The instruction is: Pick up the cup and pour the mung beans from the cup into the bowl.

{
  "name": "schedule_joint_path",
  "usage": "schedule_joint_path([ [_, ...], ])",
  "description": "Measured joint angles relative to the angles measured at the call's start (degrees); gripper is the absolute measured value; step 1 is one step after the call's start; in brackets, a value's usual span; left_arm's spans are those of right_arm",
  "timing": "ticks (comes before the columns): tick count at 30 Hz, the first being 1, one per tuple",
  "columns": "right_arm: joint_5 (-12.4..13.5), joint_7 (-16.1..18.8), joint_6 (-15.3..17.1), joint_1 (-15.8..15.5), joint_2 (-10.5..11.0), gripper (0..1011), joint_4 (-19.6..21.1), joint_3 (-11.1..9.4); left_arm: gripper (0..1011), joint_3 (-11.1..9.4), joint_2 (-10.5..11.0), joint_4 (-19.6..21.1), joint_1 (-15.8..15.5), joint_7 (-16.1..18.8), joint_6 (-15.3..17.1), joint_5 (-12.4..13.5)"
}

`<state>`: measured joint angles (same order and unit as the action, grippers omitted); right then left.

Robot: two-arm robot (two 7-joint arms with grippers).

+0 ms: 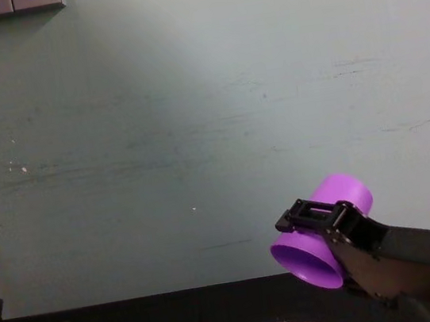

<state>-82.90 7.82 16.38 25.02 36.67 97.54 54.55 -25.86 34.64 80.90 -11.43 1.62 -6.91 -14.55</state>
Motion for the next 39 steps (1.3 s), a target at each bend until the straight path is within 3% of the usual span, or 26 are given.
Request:
schedule_joint_path([
  [3,-1.63,-0.32,-0.01,0.04,0.02,726,-0.11,0.07,1000,0.00,0.00,0.00,0.00,0.00,0.00,0.00],
  [9,-2.44,-0.53,-0.35,-0.29,-0.10,726,-0.14,-0.32,1000,0.00,0.00,0.00,0.00,0.00,0.00,0.01],
  [13,-1.22,-1.10,-0.68,-1.14,-0.32,726,-0.10,-1.47,1000,0.00,0.00,0.00,0.00,0.00,0.00,0.00],
  [16,2.42,-2.39,-0.90,-2.58,-0.57,726,0.50,-3.51,1000,0.00,0.00,0.00,0.00,0.00,0.00,0.00],
  [22,16.71,-4.93,-3.63,-6.65,-0.84,726,2.47,-10.38,1000,0.00,0.00,0.00,0.00,0.00,0.00,0.00],
  [23,21.86,-4.97,-4.87,-7.79,-1.02,726,2.83,-12.60,1000,0.00,0.00,-0.01,0.00,0.00,0.00,0.00],
  [25,26.87,-4.86,-6.27,-8.92,-1.22,726,2.99,-14.91,1000,0.00,0.00,0.00,0.00,0.00,0.00,0.01],
  [26,31.41,-4.49,-7.68,-9.77,-1.45,726,3.00,-16.88,1000,0.00,0.00,0.00,0.00,0.00,0.00,0.00],
  [28,36.63,-3.84,-9.45,-10.68,-1.80,726,2.78,-19.09,1000,0.00,0.00,0.00,0.00,0.00,0.00,0.00],
  [29,42.13,-2.90,-11.40,-11.52,-2.16,726,2.22,-21.34,1000,0.00,0.00,0.00,0.00,0.00,0.00,0.00],
  [32,49.66,-1.15,-14.61,-12.48,-2.79,726,0.94,-24.30,1000,0.00,0.00,0.00,0.00,0.00,0.00,0.01],
  [33,53.92,-0.24,-16.66,-12.96,-3.25,726,0.00,-25.92,1000,0.00,0.00,-0.01,0.00,0.00,0.00,0.00],
  [35,57.99,0.77,-18.64,-13.39,-3.79,726,-1.23,-27.47,1000,0.00,0.00,0.00,0.00,0.00,0.00,0.00],
  [36,62.34,2.05,-20.87,-13.67,-4.39,726,-2.54,-28.93,1000,0.00,0.00,0.00,0.00,0.00,0.00,0.00],
  [38,66.34,3.34,-22.66,-13.87,-5.06,726,-4.01,-30.27,1000,0.00,0.00,0.00,0.00,0.00,0.00,0.00],
  [39,69.92,4.75,-24.13,-13.96,-5.78,726,-5.51,-31.42,1000,0.00,0.00,0.00,0.00,0.00,0.00,0.00],
])
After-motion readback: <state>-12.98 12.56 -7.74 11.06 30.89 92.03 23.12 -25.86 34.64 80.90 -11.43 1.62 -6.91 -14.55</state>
